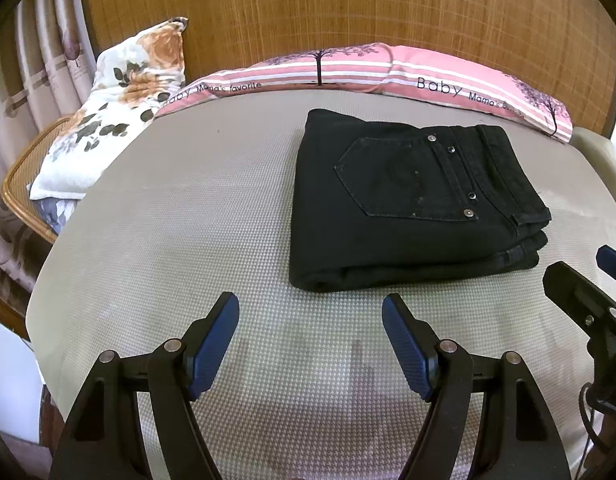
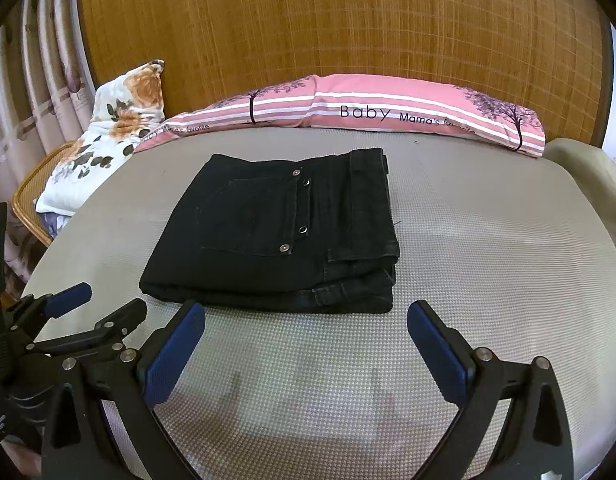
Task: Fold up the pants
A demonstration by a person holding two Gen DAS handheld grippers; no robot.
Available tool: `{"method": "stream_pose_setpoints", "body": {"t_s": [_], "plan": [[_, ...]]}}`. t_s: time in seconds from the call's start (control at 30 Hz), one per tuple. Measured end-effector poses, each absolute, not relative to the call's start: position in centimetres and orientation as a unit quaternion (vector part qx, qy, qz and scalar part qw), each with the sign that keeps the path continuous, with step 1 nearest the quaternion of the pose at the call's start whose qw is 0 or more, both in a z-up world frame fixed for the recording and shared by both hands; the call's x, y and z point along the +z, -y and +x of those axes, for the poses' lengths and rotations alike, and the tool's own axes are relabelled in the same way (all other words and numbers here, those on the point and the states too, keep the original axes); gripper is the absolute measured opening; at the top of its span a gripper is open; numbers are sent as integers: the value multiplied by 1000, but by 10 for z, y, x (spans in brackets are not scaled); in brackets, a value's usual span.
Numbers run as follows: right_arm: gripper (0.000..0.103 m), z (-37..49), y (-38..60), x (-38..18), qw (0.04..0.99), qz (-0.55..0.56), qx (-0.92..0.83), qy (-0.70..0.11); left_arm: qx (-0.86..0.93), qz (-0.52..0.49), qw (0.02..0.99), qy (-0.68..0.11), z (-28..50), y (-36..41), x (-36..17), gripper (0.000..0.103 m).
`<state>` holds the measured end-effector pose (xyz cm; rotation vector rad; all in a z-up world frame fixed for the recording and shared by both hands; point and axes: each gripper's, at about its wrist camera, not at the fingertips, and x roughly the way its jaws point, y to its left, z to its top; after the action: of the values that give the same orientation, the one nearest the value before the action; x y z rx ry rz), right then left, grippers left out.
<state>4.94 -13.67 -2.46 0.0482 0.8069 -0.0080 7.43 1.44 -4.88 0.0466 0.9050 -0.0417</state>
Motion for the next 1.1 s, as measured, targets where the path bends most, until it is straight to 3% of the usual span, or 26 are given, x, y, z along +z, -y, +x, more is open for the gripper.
{"method": "stream_pose_setpoints", "body": {"t_s": [1.1], "plan": [[100, 53, 138, -30, 915, 25, 2, -402, -29, 21, 902, -430, 72, -15, -46, 74]]}}
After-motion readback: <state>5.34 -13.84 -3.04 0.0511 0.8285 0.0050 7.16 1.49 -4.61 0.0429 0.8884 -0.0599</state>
